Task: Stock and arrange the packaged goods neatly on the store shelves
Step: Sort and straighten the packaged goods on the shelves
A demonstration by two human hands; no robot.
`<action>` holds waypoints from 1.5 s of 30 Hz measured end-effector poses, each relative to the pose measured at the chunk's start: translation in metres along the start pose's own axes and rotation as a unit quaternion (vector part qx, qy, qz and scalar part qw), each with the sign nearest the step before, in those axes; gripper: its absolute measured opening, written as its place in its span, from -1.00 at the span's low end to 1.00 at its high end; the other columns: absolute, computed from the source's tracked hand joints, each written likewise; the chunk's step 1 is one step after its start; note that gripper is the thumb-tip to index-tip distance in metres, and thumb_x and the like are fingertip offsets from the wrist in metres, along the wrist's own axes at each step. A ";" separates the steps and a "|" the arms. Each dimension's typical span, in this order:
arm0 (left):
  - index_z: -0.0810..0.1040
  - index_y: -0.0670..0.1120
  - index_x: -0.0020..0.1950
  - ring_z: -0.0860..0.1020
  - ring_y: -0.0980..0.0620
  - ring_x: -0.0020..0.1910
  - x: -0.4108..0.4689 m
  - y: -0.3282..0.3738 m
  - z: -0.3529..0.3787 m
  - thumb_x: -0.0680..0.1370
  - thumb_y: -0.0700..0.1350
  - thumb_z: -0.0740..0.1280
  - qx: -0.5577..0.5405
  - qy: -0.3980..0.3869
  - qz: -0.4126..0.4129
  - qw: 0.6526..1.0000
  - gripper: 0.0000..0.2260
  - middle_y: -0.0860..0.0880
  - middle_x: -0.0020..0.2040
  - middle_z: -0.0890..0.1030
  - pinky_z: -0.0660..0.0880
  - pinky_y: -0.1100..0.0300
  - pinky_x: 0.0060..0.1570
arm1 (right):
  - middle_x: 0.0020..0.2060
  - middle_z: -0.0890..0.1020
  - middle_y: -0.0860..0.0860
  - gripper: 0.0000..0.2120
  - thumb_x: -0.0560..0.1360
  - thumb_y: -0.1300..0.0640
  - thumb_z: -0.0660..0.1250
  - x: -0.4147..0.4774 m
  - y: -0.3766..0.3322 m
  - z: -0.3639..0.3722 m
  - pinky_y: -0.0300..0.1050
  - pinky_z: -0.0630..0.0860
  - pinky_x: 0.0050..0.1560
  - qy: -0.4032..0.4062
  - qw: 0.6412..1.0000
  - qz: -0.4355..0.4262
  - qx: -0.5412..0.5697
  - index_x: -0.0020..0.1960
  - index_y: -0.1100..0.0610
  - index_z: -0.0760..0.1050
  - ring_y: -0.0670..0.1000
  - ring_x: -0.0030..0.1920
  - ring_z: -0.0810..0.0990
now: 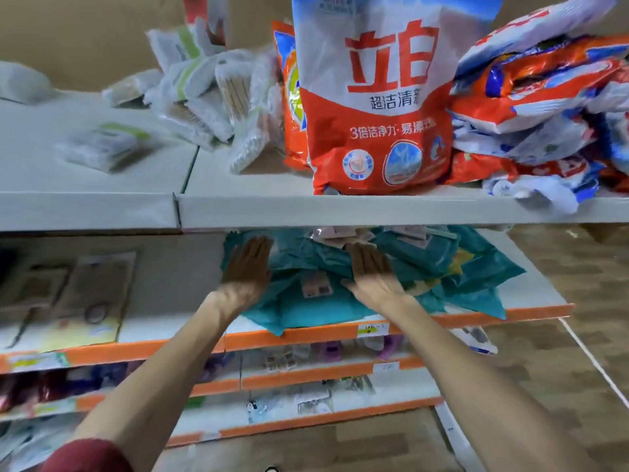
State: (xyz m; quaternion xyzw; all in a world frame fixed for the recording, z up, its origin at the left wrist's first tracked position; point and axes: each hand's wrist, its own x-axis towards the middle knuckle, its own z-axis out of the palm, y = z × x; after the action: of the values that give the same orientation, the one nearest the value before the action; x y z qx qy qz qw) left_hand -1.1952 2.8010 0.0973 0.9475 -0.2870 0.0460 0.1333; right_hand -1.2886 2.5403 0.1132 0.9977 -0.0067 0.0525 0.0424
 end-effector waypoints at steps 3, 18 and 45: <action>0.44 -0.28 0.36 0.51 -0.24 0.20 -0.022 -0.016 0.009 0.41 -0.18 0.31 0.018 0.021 -0.009 1.000 -0.49 -0.28 0.25 0.53 0.50 -0.19 0.11 | 0.11 0.55 0.23 -0.39 0.28 0.08 0.55 0.015 -0.008 0.014 0.14 0.52 0.08 -0.016 0.999 -0.030 0.015 0.23 0.30 0.45 0.28 0.12 0.52; 0.31 -0.16 0.46 0.33 -0.16 0.43 -0.060 -0.042 0.041 0.47 -0.27 0.21 -0.040 0.006 -0.087 0.995 -0.47 -0.17 0.45 0.37 0.27 -0.11 0.41 | 0.44 0.32 0.14 -0.27 0.45 -0.07 0.44 0.104 -0.093 0.055 0.18 0.18 0.44 -0.109 0.976 -0.121 0.141 0.50 0.09 0.21 0.21 0.47 0.18; 0.49 -0.16 0.14 0.59 -0.20 -0.01 -0.012 0.001 0.053 0.54 -0.19 0.30 0.073 -0.030 -0.058 0.995 -0.82 -0.16 0.07 0.61 0.58 -0.05 -0.19 | 0.41 0.38 0.15 -0.50 0.59 0.09 0.24 0.008 0.015 0.068 0.05 0.24 0.37 -0.037 0.983 0.133 0.118 0.48 0.19 0.23 0.15 0.44 0.25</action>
State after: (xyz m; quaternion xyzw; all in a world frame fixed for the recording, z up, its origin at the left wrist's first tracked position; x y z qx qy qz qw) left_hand -1.2050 2.7922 0.0448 0.9707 -0.2312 0.0309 0.0576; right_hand -1.2738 2.5198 0.0475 0.9872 -0.1343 0.0215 -0.0827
